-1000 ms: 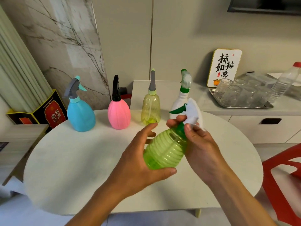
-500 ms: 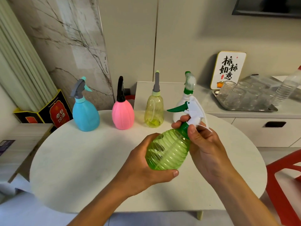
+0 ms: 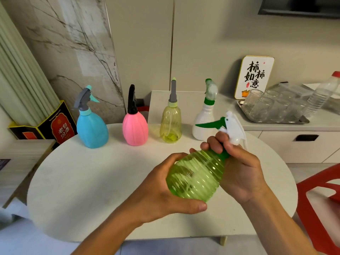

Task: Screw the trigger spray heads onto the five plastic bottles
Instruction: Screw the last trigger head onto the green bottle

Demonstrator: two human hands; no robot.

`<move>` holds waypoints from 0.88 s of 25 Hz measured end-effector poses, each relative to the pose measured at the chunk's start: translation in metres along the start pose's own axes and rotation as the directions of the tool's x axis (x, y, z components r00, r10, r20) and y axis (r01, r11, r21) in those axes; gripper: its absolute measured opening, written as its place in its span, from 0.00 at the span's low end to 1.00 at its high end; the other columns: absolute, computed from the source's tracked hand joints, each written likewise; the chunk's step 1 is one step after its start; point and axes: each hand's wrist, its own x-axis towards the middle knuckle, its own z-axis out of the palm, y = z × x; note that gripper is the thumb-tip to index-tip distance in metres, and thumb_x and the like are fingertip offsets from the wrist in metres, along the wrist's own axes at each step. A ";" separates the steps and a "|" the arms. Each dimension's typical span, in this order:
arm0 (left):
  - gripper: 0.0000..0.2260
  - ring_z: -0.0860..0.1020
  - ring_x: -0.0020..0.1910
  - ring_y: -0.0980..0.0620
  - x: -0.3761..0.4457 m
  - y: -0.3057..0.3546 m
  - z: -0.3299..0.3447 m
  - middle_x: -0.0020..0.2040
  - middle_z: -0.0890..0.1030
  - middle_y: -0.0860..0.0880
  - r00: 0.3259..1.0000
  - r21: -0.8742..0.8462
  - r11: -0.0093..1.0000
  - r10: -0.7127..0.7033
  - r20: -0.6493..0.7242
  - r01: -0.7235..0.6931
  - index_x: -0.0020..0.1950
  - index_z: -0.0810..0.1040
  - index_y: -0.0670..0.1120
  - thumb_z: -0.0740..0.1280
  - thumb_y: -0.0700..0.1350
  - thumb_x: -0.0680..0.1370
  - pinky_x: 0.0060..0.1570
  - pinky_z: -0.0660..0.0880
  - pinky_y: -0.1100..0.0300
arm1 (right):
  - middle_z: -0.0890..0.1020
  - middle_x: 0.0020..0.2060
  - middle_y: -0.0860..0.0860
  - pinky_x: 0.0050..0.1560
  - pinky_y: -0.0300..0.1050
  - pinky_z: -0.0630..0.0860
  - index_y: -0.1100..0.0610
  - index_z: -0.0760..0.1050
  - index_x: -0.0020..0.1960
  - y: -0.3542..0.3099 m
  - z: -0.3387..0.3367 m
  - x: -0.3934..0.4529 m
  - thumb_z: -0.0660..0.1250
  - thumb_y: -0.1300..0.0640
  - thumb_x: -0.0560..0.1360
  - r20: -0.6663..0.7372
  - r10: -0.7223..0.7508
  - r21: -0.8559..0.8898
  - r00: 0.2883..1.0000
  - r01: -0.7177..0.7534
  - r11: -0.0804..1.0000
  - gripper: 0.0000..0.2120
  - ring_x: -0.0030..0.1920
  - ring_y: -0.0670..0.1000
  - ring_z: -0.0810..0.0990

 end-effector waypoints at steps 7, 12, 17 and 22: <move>0.37 0.79 0.61 0.52 -0.002 -0.003 -0.005 0.61 0.80 0.55 0.995 -0.021 0.999 0.037 0.089 -0.036 0.66 0.71 0.59 0.83 0.41 0.63 0.57 0.79 0.51 | 0.81 0.34 0.51 0.65 0.60 0.73 0.54 0.76 0.34 0.009 -0.004 0.006 0.70 0.43 0.74 0.086 0.054 -0.054 0.995 -0.050 0.997 0.17 0.50 0.56 0.83; 0.35 0.79 0.60 0.50 -0.003 -0.003 -0.008 0.60 0.81 0.51 0.993 -0.057 0.998 0.013 0.115 -0.006 0.66 0.72 0.55 0.81 0.38 0.64 0.58 0.79 0.48 | 0.83 0.34 0.54 0.65 0.63 0.72 0.55 0.76 0.31 0.012 0.001 0.008 0.73 0.50 0.72 0.044 0.058 -0.115 0.997 -0.052 0.992 0.15 0.49 0.58 0.83; 0.33 0.82 0.52 0.52 -0.005 -0.004 0.007 0.53 0.82 0.54 0.999 0.036 0.999 0.039 -0.018 -0.038 0.60 0.72 0.62 0.83 0.47 0.60 0.51 0.81 0.48 | 0.73 0.21 0.51 0.54 0.53 0.76 0.53 0.68 0.24 0.009 0.007 0.006 0.74 0.56 0.66 -0.242 -0.043 -0.206 0.969 -0.008 0.978 0.18 0.34 0.54 0.76; 0.35 0.83 0.49 0.53 -0.004 -0.006 0.015 0.52 0.82 0.55 0.995 0.080 0.994 0.083 -0.055 -0.079 0.61 0.71 0.62 0.83 0.49 0.60 0.47 0.82 0.52 | 0.73 0.21 0.51 0.42 0.46 0.78 0.54 0.67 0.24 0.004 0.013 0.001 0.69 0.58 0.69 -0.320 -0.084 -0.248 0.944 0.002 0.969 0.18 0.32 0.52 0.76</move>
